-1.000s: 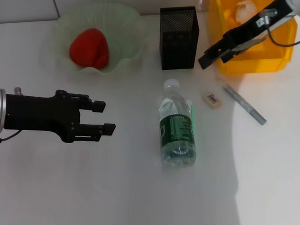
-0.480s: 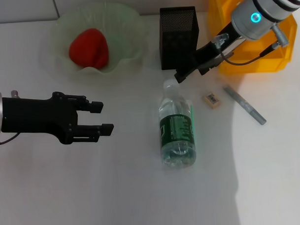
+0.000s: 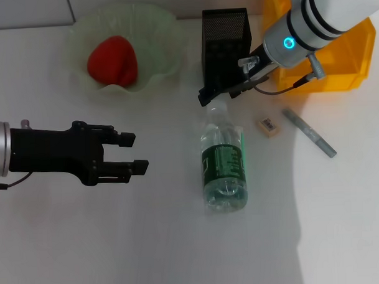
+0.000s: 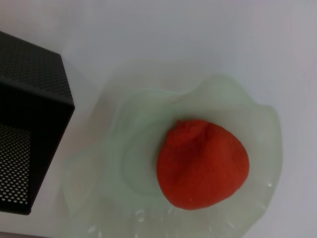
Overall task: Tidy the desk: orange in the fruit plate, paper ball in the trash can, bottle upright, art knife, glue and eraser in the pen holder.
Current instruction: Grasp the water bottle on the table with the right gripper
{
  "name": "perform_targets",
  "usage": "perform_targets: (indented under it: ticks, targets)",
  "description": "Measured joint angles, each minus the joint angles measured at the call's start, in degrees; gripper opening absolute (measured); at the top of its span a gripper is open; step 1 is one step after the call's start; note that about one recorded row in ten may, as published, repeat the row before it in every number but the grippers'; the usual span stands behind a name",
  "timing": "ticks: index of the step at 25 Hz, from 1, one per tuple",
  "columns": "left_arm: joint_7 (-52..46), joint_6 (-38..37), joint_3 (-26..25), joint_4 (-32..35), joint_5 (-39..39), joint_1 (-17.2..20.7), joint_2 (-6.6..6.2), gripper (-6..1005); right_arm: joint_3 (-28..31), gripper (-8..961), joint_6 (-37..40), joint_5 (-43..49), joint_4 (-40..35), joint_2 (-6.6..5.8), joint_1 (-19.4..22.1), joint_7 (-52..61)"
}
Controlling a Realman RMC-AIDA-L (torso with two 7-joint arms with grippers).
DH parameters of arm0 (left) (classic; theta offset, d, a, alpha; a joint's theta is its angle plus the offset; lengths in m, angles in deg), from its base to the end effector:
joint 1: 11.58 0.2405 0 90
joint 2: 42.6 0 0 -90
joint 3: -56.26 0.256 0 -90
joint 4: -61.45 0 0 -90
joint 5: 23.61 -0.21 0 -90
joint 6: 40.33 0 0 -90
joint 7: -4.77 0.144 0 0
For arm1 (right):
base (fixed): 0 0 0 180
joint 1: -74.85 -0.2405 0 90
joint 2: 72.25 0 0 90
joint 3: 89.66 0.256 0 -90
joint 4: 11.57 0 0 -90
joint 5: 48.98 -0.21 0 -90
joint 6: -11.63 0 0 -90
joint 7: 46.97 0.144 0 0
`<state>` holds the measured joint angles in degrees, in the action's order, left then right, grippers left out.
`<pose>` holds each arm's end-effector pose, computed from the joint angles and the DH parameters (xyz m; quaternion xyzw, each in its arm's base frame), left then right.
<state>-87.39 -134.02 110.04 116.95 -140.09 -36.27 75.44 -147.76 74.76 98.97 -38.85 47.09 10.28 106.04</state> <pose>-0.2518 0.3141 0.0176 -0.9675 -0.1978 -0.1382 0.0755 0.1421 0.4407 -0.0661 -0.8556 0.4832 -0.0614 0.1752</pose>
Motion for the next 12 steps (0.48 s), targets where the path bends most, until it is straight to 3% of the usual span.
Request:
perform_targets:
  ticks: [12]
  targets:
    - [0.65,0.54,0.01,-0.3,0.03,-0.32,0.19,671,-2.91,655,-3.65,-1.98,4.49,0.34,-0.66,0.39]
